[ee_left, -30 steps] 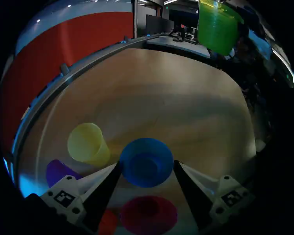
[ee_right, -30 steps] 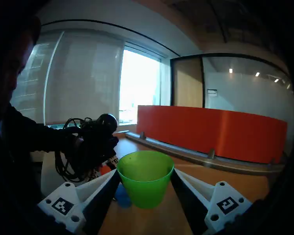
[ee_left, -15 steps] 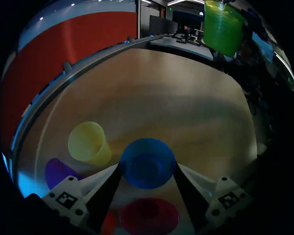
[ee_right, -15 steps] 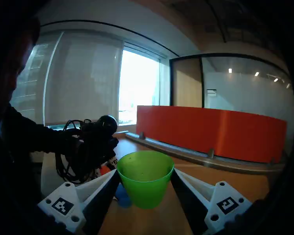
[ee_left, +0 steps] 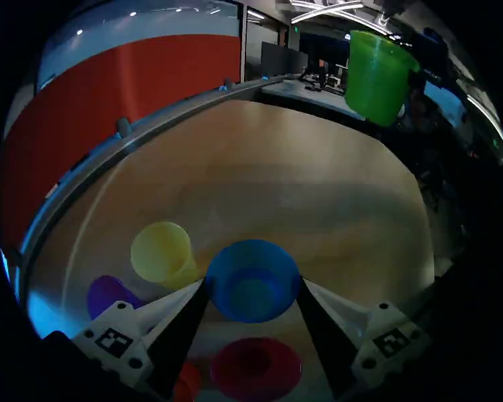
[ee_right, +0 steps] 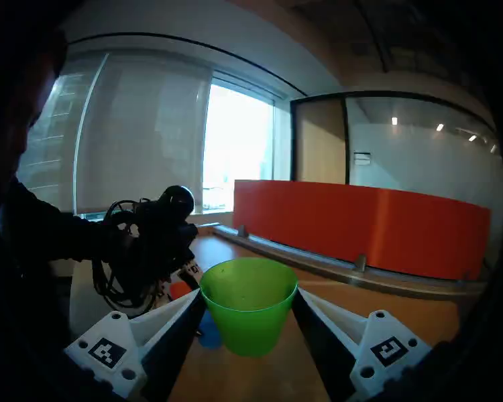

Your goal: Pour water

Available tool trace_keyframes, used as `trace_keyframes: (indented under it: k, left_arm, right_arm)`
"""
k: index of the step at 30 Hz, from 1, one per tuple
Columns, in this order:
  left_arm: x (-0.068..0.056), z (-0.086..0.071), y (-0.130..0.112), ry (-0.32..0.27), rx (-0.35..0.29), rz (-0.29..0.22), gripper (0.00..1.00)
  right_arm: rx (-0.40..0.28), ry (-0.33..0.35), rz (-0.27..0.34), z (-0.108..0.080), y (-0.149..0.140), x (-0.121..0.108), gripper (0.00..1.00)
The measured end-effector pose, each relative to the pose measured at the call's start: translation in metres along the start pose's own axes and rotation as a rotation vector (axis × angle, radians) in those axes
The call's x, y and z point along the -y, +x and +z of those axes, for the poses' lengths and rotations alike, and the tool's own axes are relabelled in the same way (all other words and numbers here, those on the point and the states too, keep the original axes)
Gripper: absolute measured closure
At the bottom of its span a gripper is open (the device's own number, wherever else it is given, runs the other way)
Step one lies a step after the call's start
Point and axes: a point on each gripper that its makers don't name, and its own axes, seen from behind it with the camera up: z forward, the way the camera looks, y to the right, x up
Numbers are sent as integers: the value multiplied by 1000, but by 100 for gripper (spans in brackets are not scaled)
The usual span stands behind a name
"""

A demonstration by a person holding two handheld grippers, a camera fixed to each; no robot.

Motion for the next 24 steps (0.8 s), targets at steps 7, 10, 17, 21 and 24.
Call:
trace_keyframes:
  k: [7,10,17,21,24]
  left_arm:
    - [6,-18,20,31,-100,-2,11]
    - [7,-26,31,43,-150,-2,11]
    - [10,-48,55,74,-265,4,12]
    - [15,-62,66,103,-323,7,12]
    - [19,-74,73,119,-367,4,12]
  right_arm:
    - [4,-2,-4,1,4,2,9]
    - [4,-3,-4,2,5,2,9]
    - [6,0,-3,4,6,3,9]
    - [11,1,-3,5,4,4,9]
    - [13,3,-1,7,5,4,9]
